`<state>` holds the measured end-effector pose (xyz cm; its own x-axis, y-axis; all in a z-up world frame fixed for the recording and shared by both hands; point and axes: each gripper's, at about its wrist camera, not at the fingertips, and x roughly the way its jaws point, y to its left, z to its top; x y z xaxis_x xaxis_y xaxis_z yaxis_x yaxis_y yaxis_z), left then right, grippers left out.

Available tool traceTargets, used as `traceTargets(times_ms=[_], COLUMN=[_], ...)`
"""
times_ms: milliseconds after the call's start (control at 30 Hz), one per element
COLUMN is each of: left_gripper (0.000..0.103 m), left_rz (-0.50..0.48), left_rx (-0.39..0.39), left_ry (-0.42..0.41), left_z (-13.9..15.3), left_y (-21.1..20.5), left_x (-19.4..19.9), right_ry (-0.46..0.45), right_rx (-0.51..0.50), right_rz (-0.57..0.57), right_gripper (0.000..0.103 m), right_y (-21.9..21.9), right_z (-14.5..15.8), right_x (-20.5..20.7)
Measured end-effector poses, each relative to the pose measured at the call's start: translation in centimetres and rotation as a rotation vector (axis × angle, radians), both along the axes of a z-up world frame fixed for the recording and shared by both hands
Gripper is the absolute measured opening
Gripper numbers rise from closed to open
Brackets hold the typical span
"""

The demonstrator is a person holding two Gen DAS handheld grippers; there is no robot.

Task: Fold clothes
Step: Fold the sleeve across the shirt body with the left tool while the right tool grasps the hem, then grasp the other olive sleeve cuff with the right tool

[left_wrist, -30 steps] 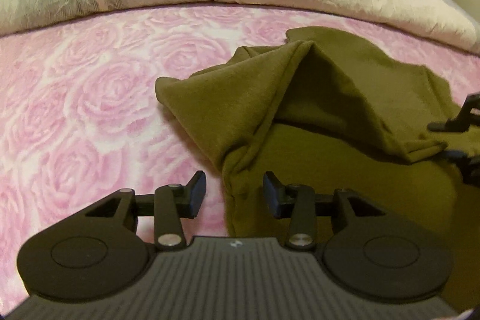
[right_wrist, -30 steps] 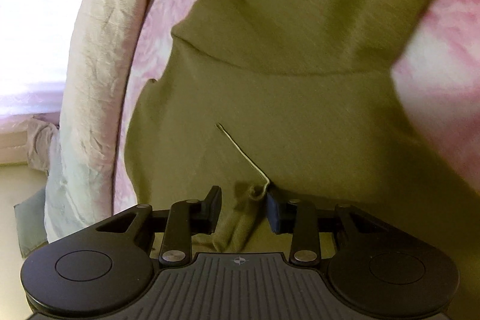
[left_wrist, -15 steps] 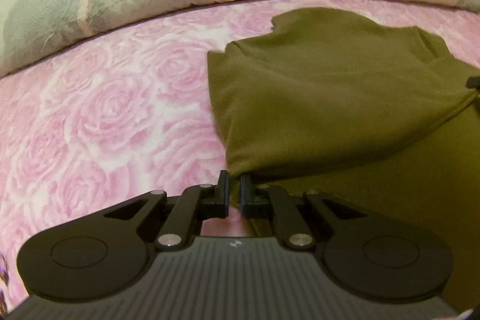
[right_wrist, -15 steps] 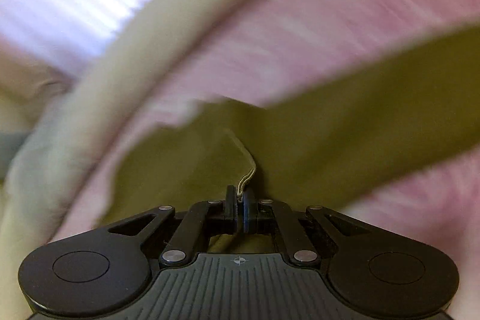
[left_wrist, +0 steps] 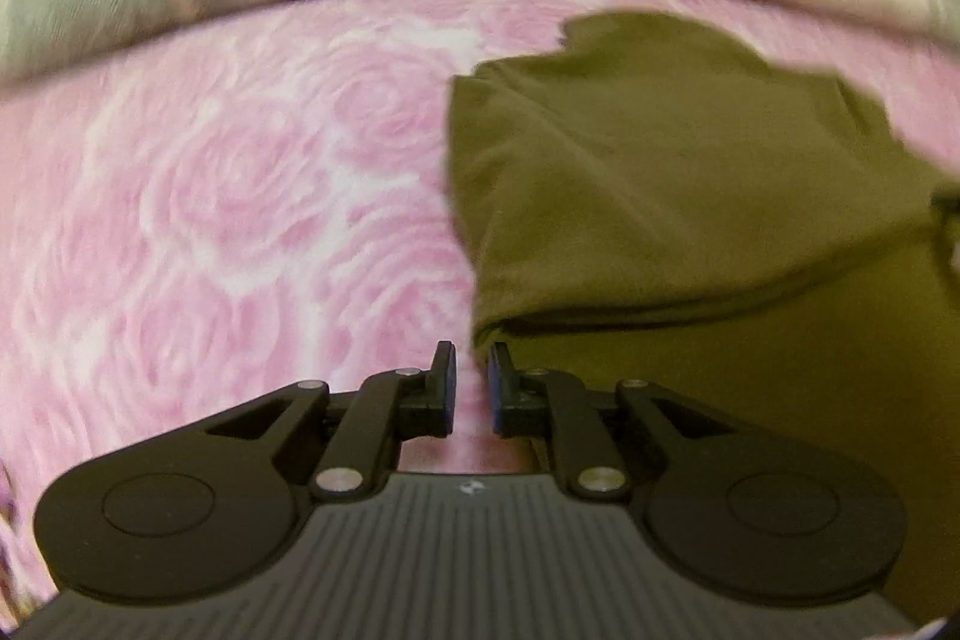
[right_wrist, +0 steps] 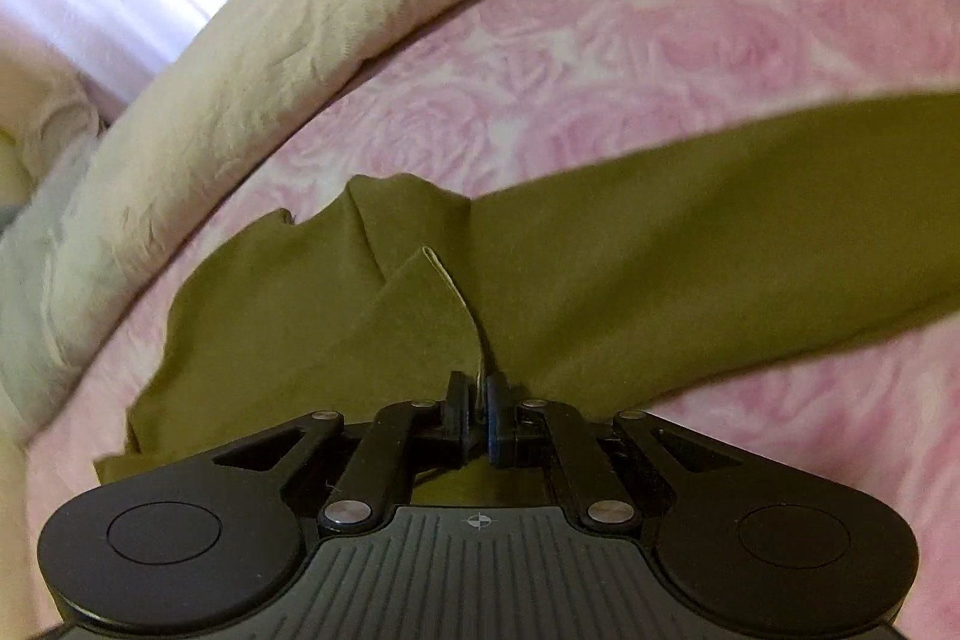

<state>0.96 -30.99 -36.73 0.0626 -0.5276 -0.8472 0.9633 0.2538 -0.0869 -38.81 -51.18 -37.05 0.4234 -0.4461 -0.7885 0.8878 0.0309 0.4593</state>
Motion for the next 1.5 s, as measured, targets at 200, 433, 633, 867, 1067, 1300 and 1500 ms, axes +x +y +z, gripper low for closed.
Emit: traceTargets(times_ms=[200,433,633,867,1067,1300,1500], left_gripper=[0.01,0.01,0.014,0.015,0.015,0.015,0.015], left_rz=[0.152,0.06,0.064,0.06,0.135,0.182,0.229], left_rx=[-0.085,-0.116,-0.028,-0.004,-0.056,-0.044,-0.029], left_ry=[0.129,0.15,0.111,0.032,0.071,0.213,0.279], left_z=[1.6,1.1,-2.1,-1.6,0.9,2.4,2.1], left_y=[-1.7,-4.8,-5.6,-4.9,-3.4,-2.0,-1.0], left_x=[3.6,2.4,0.6,-1.2,-2.5,-5.1,-6.2], right_ry=[-0.019,-0.042,-0.015,-0.075,-0.23,-0.252,-0.354], right_rx=[-0.022,-0.048,-0.011,0.076,0.052,0.095,0.077], right_rz=[0.054,0.118,0.077,0.061,0.008,-0.282,-0.67], right_gripper=[0.003,0.003,0.003,0.003,0.045,0.088,0.071], right_y=[-0.5,-1.1,-0.8,0.0,1.5,4.0,5.5], right_z=[0.0,0.0,-1.7,-2.9,-0.7,-0.4,-1.0], right_x=[0.8,1.8,1.8,0.2,-3.3,-13.1,-24.2])
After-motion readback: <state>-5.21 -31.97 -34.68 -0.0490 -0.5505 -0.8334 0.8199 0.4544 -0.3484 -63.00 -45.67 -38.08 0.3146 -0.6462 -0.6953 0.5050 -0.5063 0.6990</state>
